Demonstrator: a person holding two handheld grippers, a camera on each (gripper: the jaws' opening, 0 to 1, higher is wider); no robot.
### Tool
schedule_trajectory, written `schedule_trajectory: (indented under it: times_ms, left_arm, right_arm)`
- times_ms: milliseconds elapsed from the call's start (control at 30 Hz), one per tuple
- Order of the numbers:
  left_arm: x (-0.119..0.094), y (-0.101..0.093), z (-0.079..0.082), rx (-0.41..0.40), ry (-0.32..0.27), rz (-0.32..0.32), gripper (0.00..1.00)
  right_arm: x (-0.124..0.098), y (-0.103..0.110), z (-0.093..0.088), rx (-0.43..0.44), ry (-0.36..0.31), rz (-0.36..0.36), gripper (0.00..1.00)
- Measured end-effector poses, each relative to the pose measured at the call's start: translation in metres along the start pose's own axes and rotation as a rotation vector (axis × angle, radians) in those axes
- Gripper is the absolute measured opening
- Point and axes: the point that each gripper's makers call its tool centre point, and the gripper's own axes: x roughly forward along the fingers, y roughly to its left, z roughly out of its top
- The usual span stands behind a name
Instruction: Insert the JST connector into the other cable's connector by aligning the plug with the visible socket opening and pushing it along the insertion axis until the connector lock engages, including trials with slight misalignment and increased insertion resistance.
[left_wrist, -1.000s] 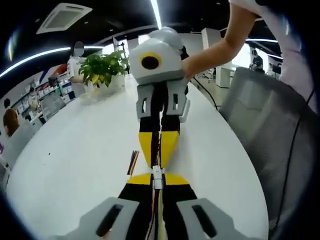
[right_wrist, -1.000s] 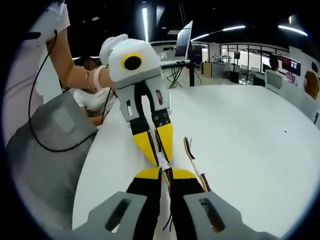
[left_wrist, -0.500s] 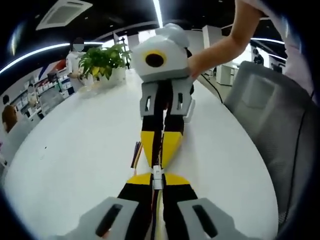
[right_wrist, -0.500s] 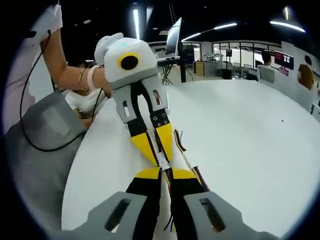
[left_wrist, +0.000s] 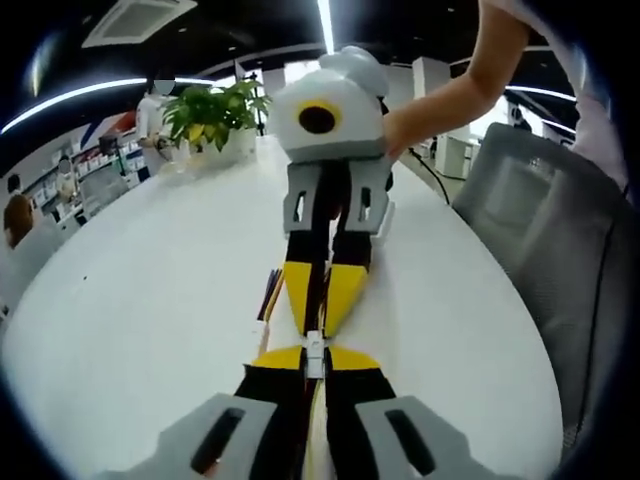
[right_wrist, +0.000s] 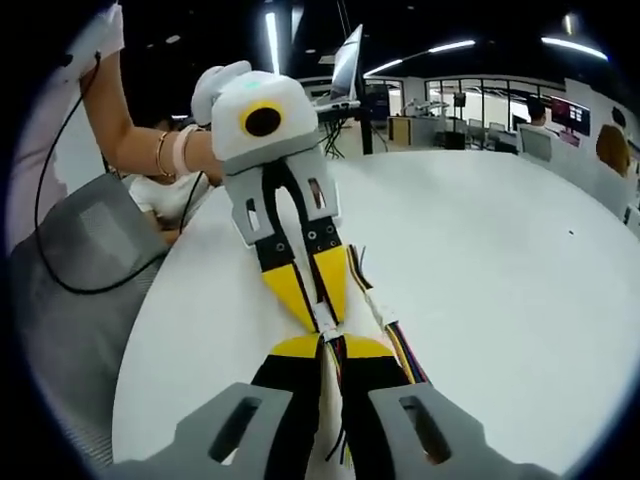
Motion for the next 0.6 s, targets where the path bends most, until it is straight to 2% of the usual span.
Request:
schedule_trajectory:
  times_ms: [233,333,467,600]
  left_arm:
    - [-0.0005,-0.0013,0.0015,0.006,0.019,0.016,0.0]
    - [-0.0005,-0.0003,0.001,-0.02,0.026,0.028,0.0]
    - [-0.0011,0.0018,0.0005,-0.036,0.032,0.046,0.03]
    - [-0.0026,0.0036,0.0004,-0.02,0.032,0.068,0.07]
  right_arm:
    - [0.0001,0.0003,0.0,-0.014,0.011,-0.009,0.03]
    - [0.0001,0.0009,-0.0002,-0.023,0.02,-0.013,0.04]
    - [-0.0003,0.0026,-0.0005,-0.055,0.03,-0.027,0.04]
    - [-0.0004,0.0025,-0.0001,-0.045,0.03,-0.039,0.04]
